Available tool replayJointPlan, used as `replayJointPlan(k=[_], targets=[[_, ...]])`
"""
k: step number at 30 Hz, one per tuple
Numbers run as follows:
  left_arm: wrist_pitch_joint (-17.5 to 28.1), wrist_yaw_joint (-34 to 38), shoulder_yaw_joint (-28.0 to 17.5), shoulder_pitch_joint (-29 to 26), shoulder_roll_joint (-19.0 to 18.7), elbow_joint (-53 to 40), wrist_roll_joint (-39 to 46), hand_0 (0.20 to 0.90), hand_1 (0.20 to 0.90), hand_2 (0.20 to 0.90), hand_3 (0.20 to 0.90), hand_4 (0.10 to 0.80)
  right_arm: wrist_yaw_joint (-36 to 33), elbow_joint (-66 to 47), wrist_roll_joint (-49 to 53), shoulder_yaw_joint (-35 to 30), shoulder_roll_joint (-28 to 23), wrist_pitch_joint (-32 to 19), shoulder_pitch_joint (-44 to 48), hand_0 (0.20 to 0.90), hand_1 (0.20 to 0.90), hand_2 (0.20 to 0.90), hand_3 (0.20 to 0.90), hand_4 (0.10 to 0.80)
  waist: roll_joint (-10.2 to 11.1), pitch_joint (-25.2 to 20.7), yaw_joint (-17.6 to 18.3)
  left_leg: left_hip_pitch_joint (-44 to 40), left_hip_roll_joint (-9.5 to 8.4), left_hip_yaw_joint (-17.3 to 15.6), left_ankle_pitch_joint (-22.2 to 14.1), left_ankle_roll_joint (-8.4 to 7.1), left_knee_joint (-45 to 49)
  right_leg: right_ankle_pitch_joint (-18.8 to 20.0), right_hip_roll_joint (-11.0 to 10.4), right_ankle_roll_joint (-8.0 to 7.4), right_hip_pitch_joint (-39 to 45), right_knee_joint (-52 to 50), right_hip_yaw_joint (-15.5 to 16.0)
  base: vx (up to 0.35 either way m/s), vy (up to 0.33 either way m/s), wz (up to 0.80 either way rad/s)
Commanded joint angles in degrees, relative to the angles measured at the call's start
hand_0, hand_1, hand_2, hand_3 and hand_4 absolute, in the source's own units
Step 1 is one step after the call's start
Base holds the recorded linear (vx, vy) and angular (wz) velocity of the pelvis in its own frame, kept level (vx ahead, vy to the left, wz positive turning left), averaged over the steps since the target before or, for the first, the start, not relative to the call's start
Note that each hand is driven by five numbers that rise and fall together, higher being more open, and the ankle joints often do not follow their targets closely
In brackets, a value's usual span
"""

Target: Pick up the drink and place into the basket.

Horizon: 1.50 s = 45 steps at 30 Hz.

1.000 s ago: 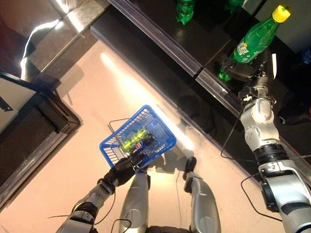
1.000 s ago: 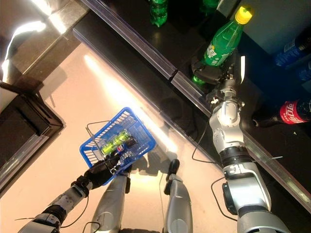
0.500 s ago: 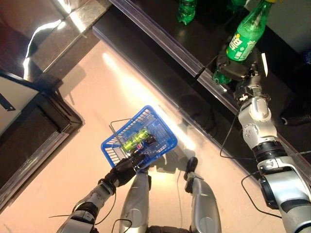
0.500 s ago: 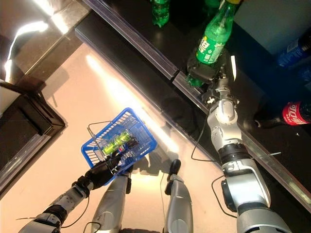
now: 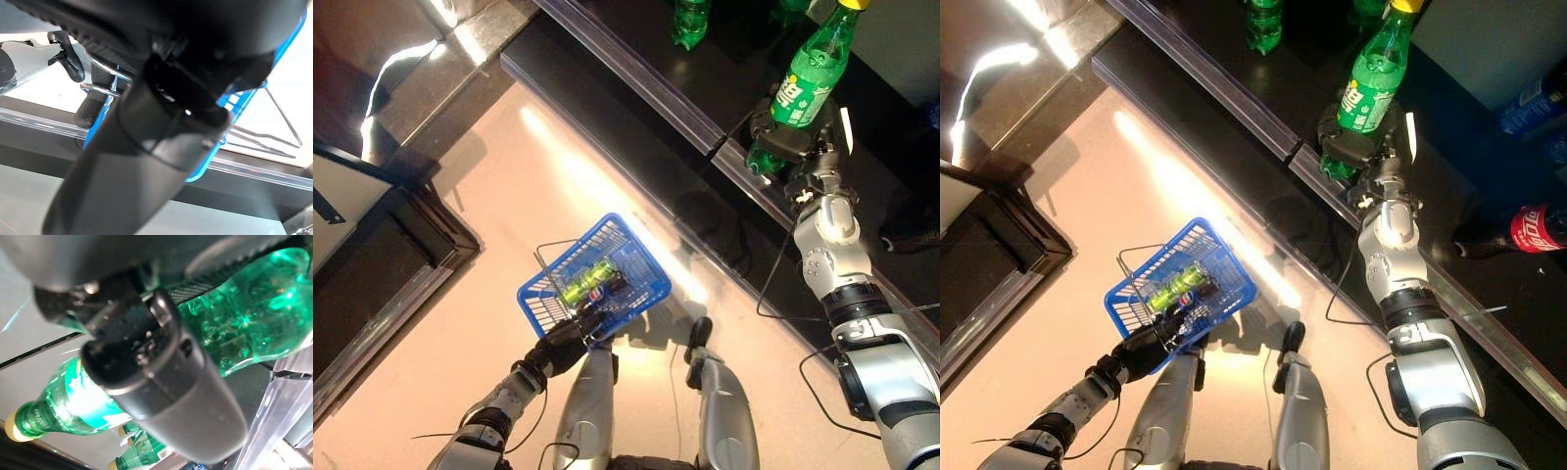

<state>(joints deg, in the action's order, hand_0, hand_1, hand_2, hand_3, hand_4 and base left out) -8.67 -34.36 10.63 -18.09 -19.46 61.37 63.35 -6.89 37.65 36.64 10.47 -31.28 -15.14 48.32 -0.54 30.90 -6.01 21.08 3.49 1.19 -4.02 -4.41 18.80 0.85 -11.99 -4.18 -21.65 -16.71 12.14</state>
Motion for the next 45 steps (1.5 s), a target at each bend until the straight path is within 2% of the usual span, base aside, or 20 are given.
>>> replayJointPlan(k=[1,13,33,45], targets=[[-1.52,-4.80,4.12,5.79,0.99,-2.56,-0.11,0.300,0.300,0.300,0.200,0.100,2.16,-7.18,0.26,-0.39,-4.12,-6.74,7.73,0.300,0.300,0.300,0.200,0.100,-1.50,-1.11,-0.19,0.32,0.43,-2.97,3.20,3.01,-0.76,-2.52,-2.29,-0.61,2.32,-3.43,-0.83,0.000,0.000,0.00],[-0.93,-4.29,2.58,6.89,0.71,-3.21,-0.57,0.300,0.300,0.300,0.200,0.100,3.10,-21.41,-7.06,1.18,-3.00,-5.51,4.08,0.300,0.300,0.300,0.200,0.100,-0.58,-2.51,0.22,-3.05,0.22,-2.97,4.04,2.76,-3.80,-2.12,-1.65,-0.62,5.90,-0.46,-0.30,-0.004,-0.005,-0.01],[-0.44,-6.77,-1.28,13.41,2.26,-1.26,-4.47,0.300,0.300,0.300,0.200,0.100,11.21,-30.97,-6.04,2.44,0.66,-1.17,-9.17,0.300,0.300,0.300,0.200,0.100,2.02,-15.87,-0.21,-17.66,0.74,-3.91,8.95,0.72,-22.40,2.26,0.10,-2.57,21.02,15.84,3.14,0.050,0.005,0.04],[1.05,-7.57,-4.00,14.61,3.48,-3.04,-1.02,0.300,0.300,0.300,0.200,0.100,13.97,-34.23,-5.29,4.62,3.10,1.95,-14.79,0.300,0.300,0.300,0.200,0.100,3.27,-23.51,-0.72,-21.11,0.63,-4.20,8.32,0.27,-23.80,4.54,-0.12,-3.70,26.20,20.93,4.84,0.033,0.026,0.09]])
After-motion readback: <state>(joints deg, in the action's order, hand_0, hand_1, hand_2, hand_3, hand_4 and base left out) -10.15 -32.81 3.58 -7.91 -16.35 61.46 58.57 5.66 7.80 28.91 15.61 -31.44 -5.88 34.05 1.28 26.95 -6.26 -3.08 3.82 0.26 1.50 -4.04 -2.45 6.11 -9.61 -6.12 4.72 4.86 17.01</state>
